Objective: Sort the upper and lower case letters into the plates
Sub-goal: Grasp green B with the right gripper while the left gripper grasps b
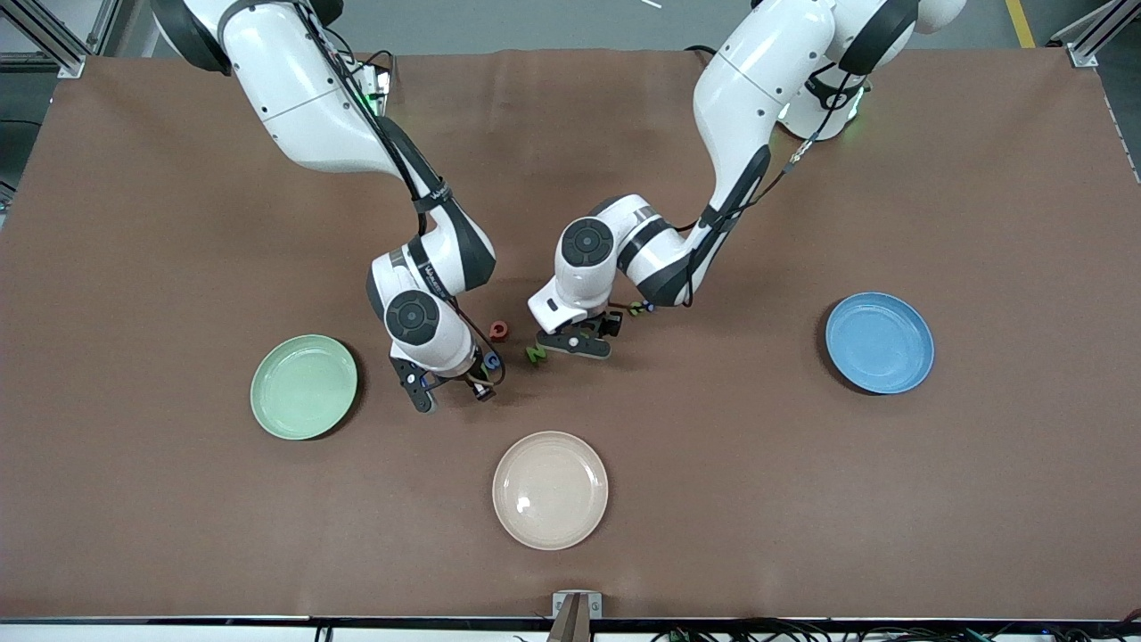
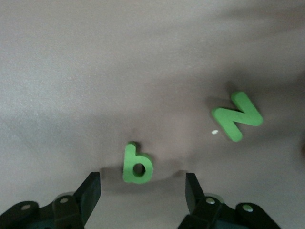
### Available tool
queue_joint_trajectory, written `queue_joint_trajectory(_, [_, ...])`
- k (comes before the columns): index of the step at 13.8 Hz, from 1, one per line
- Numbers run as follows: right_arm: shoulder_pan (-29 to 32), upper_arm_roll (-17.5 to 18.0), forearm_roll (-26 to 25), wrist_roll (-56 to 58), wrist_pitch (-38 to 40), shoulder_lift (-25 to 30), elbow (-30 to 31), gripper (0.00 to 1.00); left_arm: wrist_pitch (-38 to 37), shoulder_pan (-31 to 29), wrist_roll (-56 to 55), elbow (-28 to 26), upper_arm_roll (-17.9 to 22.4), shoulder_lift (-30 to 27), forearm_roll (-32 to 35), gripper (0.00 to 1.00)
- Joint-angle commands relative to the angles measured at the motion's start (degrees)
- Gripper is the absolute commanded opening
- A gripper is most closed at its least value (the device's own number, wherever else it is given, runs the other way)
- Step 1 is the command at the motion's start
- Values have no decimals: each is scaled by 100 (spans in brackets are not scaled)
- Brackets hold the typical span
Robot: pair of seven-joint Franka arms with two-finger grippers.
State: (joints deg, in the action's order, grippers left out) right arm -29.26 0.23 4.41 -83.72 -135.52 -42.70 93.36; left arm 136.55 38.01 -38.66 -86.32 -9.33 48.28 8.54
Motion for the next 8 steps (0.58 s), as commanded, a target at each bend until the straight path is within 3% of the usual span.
queue_joint_trajectory(1, [-89,-58,-151,-171,-115,-11,86,49,73,92,-62,142,106,120,148,75])
queue_joint_trajectory(4, [-98,-58,-160,-171,-229,-2,165,30,134,83,-62,142,115,146,166,70])
queue_joint_trajectory(6, [-80,-58,-160,-171,-221,7,165,7,144,92,-71,142,106,146,262,66])
queue_joint_trajectory(8, [33,-50,-160,-57,-133,77,165,0,144,92,-80,133,106,146,307,62])
